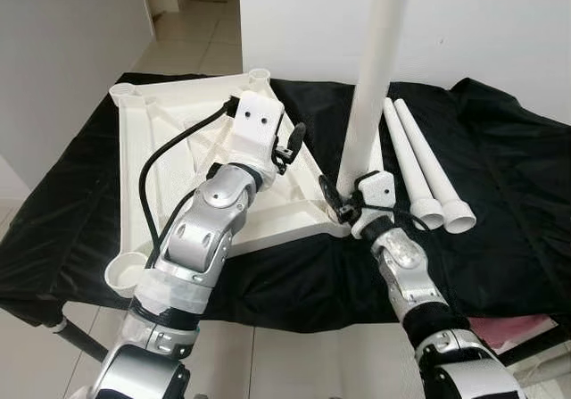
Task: Building children table
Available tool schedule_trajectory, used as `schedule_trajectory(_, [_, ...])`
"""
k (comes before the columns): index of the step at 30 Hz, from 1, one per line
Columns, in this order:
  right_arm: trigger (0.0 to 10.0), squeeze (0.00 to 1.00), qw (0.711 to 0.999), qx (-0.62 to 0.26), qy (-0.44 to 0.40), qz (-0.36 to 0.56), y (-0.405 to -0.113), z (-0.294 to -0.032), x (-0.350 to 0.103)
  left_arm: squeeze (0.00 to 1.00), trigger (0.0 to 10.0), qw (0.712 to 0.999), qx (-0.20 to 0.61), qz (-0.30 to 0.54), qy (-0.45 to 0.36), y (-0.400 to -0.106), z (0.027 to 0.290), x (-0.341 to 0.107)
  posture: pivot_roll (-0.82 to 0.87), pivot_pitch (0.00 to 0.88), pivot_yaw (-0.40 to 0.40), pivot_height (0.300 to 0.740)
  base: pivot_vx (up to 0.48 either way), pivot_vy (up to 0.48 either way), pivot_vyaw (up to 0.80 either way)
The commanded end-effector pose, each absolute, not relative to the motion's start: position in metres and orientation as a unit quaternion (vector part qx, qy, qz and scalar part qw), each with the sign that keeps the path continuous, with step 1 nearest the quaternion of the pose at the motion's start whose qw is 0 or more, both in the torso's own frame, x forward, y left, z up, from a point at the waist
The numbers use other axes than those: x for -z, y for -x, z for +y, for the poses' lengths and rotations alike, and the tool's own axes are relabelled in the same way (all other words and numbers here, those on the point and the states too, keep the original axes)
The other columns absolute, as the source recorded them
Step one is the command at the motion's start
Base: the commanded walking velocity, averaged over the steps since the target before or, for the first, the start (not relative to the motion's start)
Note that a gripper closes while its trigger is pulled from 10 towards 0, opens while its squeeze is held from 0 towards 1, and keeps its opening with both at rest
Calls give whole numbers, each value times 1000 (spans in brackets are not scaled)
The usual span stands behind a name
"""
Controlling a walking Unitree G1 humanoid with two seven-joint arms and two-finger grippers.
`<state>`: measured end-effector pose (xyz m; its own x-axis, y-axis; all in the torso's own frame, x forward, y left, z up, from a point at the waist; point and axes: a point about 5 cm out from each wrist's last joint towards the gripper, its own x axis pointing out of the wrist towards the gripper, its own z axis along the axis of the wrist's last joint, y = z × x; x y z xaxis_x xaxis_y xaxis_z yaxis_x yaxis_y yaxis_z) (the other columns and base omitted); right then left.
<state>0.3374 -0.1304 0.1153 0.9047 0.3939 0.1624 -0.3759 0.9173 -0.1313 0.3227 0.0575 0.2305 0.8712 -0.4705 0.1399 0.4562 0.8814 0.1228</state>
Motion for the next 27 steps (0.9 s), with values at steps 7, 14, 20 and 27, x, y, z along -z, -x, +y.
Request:
schedule_trajectory(7, [10000, 0, 985, -170, -1, 34, -326, -139, -68, 0, 10000, 957, 269, -92, -52, -320, 54, -234, -14, 0, 15, 740, 0, 0, 0])
schedule_trajectory(14, [10000, 0, 987, -148, -36, 59, -328, -143, -66, 0, 10000, 956, 272, -93, -53, -319, 53, -234, -14, 0, 17, 740, 0, 0, 0])
schedule_trajectory(20, [10000, 0, 989, -137, -15, 57, -331, -144, -70, 0, 10000, 956, 275, -93, -54, -319, 52, -234, -17, 0, 17, 740, 0, 0, 0])
schedule_trajectory(27, [10000, 0, 993, -109, -21, 42, -332, -128, -76, 0, 10000, 955, 275, -93, -53, -317, 52, -233, -13, 0, 8, 740, 0, 0, 0])
